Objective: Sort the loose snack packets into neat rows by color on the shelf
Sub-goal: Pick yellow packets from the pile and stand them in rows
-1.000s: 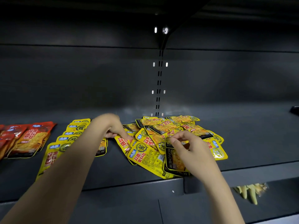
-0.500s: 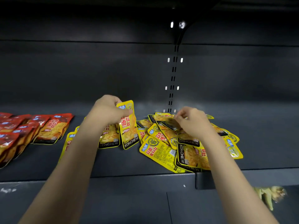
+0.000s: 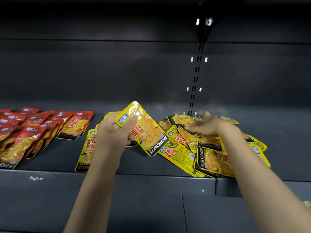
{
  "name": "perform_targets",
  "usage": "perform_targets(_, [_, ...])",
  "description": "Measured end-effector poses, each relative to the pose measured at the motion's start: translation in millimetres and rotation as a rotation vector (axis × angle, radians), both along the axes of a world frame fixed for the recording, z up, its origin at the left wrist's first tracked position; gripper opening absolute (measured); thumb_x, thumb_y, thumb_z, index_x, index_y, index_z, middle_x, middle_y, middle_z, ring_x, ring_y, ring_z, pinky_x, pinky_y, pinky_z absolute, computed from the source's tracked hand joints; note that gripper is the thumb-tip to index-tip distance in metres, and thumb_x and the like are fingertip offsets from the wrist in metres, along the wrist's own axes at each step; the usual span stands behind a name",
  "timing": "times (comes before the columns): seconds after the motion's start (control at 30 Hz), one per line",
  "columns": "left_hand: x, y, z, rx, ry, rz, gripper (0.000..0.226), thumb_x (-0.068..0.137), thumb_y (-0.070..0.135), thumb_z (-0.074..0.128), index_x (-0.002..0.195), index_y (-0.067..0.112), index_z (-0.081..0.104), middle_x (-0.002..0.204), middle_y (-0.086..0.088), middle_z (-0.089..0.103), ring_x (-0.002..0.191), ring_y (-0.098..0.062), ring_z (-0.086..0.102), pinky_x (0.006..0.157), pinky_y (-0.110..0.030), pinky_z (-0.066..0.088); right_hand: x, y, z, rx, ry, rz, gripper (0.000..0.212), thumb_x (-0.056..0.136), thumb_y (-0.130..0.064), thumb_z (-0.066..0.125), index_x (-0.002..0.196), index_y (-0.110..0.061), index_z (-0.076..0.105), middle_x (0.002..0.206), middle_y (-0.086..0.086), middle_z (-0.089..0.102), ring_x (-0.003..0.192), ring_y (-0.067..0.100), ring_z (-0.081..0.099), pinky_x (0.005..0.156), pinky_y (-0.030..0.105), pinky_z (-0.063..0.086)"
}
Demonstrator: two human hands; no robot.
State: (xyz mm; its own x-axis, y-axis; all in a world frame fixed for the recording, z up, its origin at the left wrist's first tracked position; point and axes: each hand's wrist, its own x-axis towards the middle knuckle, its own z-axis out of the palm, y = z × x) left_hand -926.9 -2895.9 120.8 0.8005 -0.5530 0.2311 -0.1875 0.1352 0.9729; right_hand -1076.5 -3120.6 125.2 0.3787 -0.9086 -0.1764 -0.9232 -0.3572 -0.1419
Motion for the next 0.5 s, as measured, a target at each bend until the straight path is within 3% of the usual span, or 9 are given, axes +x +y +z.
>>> perform_targets(0.13, [-3,-5,-7,-0.008,0.047,-0.017,0.013,0.087,0.02,0.066,0.078,0.013,0.059,0.045,0.008,0.055,0.043,-0.004,0.047,0.053,-0.021,0.043,-1,10,-3,-0.033,-0.065,0.024,0.095,0.071,-0.082,0.046,0.145,-0.028,0.02,0.151,0.01,0.029,0.14,0.033,0.018,0.104,0.044,0.024])
perform_targets(0.33, [-12,-9,-10,-0.025,0.031,-0.049,0.021,0.085,0.01,0.067,0.071,0.013,0.052,0.048,0.009,0.058,0.049,-0.004,0.052,0.062,-0.023,0.05,-3,7,-6,0.041,-0.074,0.007,0.102,0.067,-0.085,0.045,0.147,-0.033,0.009,0.156,0.008,0.02,0.144,0.034,0.003,0.108,0.053,0.016])
perform_targets(0.5, [-18,-8,-8,-0.006,-0.016,-0.081,0.014,0.086,0.004,0.065,0.076,0.01,0.057,0.046,0.012,0.059,0.042,0.002,0.051,0.045,-0.008,0.041,-1,11,-6,0.0,-0.189,0.029,0.094,0.064,-0.079,0.058,0.139,-0.034,0.022,0.134,0.012,0.032,0.133,0.032,0.025,0.1,0.044,0.025])
